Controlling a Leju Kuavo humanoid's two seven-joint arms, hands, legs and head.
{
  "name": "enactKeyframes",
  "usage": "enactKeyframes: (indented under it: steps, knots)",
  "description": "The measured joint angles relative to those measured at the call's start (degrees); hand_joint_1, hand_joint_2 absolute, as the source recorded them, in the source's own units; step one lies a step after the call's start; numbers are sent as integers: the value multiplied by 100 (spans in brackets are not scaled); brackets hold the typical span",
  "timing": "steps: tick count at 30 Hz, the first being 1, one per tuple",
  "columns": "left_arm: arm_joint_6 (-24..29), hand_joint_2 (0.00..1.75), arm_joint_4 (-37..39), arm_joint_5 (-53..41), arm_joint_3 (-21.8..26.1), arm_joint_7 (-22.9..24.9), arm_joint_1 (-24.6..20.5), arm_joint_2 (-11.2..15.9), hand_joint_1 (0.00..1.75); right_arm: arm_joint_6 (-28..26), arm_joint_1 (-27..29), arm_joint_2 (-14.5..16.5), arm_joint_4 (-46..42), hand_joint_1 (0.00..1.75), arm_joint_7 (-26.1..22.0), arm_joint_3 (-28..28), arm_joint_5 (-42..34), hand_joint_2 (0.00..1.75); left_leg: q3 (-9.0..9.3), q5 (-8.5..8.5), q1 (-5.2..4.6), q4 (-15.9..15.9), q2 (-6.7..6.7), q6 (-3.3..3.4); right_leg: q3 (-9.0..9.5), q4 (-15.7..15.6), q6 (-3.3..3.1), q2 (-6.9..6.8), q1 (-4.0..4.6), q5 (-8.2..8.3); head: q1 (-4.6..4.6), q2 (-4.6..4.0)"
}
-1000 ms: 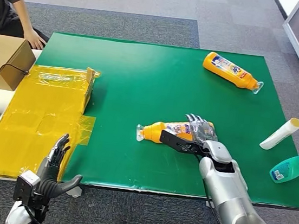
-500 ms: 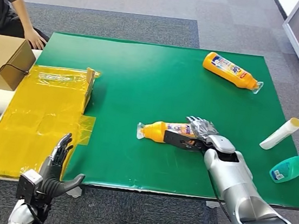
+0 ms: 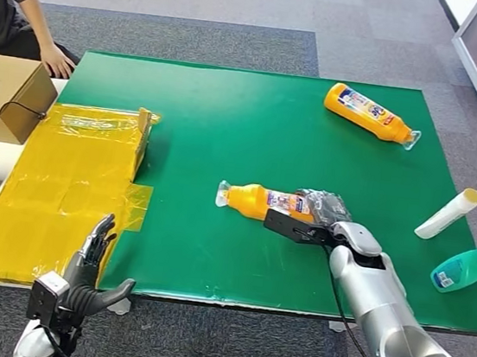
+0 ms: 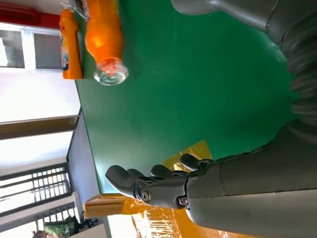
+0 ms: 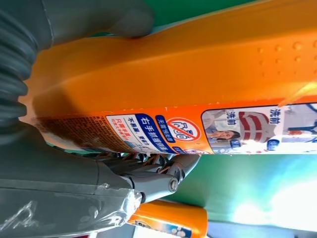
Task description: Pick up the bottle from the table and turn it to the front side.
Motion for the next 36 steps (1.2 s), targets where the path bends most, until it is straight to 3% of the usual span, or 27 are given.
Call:
enactKeyframes:
  steps: [7, 12, 18, 23, 36]
  knots:
    - [-761, 175, 10, 242, 168, 2, 28, -95, 0, -44, 1338, 213, -2275, 175, -48, -138, -987, 175, -7, -6, 1, 0, -1, -4, -6, 0, -5, -1, 1, -8, 0, 0]
    - [-1761, 175, 185, 835, 440, 412, -128, -237, 0, -42, 1861, 551, -2965, 175, -488, -201, -1504, 175, -6, -9, 1, 0, -1, -3, -6, 0, -6, 0, 1, -8, 1, 0]
    - [-2133, 175, 430, 1185, 454, 915, -399, -298, 0, -161, 2161, 1074, -3006, 175, -916, -124, -1789, 175, -6, -3, 1, 0, -1, -6, -6, 0, -6, 0, 2, -4, -1, 0]
    - [-2306, 175, 486, 1477, 147, 1168, -590, -250, 0, -371, 2188, 1359, -2702, 175, -1142, 101, -1761, 175, -6, -1, 1, 0, -1, -2, -6, 0, -5, -1, 2, -3, -1, 0]
    - [-1633, 175, 507, 1092, -945, 1258, -914, 137, 0, -829, 2152, 1714, -1684, 175, -1384, 681, -1720, 175, -6, -1, 0, 0, -1, -3, -6, 1, -5, 0, 1, -4, -2, 0]
